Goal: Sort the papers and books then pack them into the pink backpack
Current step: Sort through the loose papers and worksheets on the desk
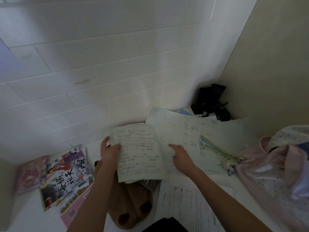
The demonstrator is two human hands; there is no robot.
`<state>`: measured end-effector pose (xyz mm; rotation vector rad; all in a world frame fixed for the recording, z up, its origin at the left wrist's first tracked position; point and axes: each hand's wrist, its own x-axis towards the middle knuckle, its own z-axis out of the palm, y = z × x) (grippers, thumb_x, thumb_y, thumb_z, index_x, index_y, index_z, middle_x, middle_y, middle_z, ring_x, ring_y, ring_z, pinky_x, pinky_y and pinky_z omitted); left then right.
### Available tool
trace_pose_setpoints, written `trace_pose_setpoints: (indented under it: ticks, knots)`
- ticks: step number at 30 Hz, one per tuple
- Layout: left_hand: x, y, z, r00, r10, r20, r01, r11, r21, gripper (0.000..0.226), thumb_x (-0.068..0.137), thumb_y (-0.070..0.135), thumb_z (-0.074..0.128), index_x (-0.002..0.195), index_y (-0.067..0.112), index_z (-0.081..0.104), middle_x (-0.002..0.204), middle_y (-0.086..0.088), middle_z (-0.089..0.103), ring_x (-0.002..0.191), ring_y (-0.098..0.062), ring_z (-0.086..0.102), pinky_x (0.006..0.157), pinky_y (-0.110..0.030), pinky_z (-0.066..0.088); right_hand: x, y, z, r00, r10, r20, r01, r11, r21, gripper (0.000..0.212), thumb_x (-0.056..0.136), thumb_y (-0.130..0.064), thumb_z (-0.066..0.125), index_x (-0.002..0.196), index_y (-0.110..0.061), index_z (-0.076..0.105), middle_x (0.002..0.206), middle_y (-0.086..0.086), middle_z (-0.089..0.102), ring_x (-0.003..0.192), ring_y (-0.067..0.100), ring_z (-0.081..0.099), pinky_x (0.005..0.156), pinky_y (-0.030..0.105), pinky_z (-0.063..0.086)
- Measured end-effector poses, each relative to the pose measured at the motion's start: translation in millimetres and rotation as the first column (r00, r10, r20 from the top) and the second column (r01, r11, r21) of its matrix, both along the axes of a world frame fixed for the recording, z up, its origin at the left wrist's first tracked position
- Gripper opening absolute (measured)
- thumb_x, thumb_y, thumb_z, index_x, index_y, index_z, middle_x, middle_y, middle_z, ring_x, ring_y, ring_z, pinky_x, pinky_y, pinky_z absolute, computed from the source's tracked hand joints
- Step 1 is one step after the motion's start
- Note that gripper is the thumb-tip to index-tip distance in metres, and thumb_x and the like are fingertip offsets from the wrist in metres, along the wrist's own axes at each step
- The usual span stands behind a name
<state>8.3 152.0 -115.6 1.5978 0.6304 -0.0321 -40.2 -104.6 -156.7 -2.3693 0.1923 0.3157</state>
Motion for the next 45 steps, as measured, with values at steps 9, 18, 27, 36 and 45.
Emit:
trace_pose_setpoints:
  ticks: [9,18,27,36,45]
  knots:
    - [-3,40,-4,0.996,-0.077,0.041,0.061,0.953,0.296,0.05,0.086,-0.002,0.037,0.126,0.024,0.052,0.1,-0.009,0.063,0.08,-0.029,0.063,0.071,-0.041,0.057,27,11,-16,0.957,0.161,-0.239,-0.24,0.906,-0.348,0.096,0.086,-0.061,0.05,0.151,-0.021,-0.008,0.159,0.01,-0.013,0.146,0.035,-0.011,0.116,0.051,0.01]
    - [-17,67,-2,0.99,0.071,0.119,-0.107,0.94,0.325,0.042,0.086,-0.001,0.038,0.113,0.021,0.062,0.099,-0.003,0.06,0.059,-0.009,0.052,0.043,-0.013,0.042,36,11,-24,0.928,0.329,-0.177,-0.361,0.669,-0.65,0.057,0.1,-0.022,0.035,0.149,-0.006,0.01,0.15,0.023,0.028,0.135,0.037,0.035,0.103,0.047,0.039]
    - [-10,39,-4,0.999,0.012,0.045,-0.019,0.988,0.151,0.037,0.09,0.005,0.039,0.105,0.021,0.069,0.102,-0.004,0.066,0.069,-0.013,0.064,0.051,-0.02,0.053,35,49,55,0.826,-0.342,0.447,0.229,0.93,0.289,0.019,0.099,-0.017,0.043,0.105,-0.014,0.061,0.081,0.003,0.063,0.073,0.02,0.059,0.072,0.03,0.045]
    - [-10,9,7,0.997,-0.054,-0.05,0.016,0.821,-0.571,0.065,0.077,0.063,0.054,0.101,0.005,0.069,0.09,-0.021,0.072,0.079,-0.036,0.07,0.066,-0.044,0.057,15,102,70,0.803,-0.508,-0.312,0.541,0.402,0.738,0.041,0.099,-0.025,0.044,0.138,-0.013,0.043,0.136,0.005,0.052,0.121,0.024,0.05,0.108,0.042,0.04]
    - [-6,2,-4,1.0,-0.008,-0.014,0.004,0.965,-0.262,0.032,0.085,0.012,0.066,0.112,-0.005,0.061,0.115,-0.024,0.064,0.094,-0.033,0.063,0.087,-0.045,0.052,-7,101,49,0.826,-0.543,-0.149,0.545,0.703,0.457,0.071,0.084,-0.003,0.058,0.142,-0.01,0.018,0.142,0.014,0.035,0.122,0.023,0.042,0.1,0.028,0.037]
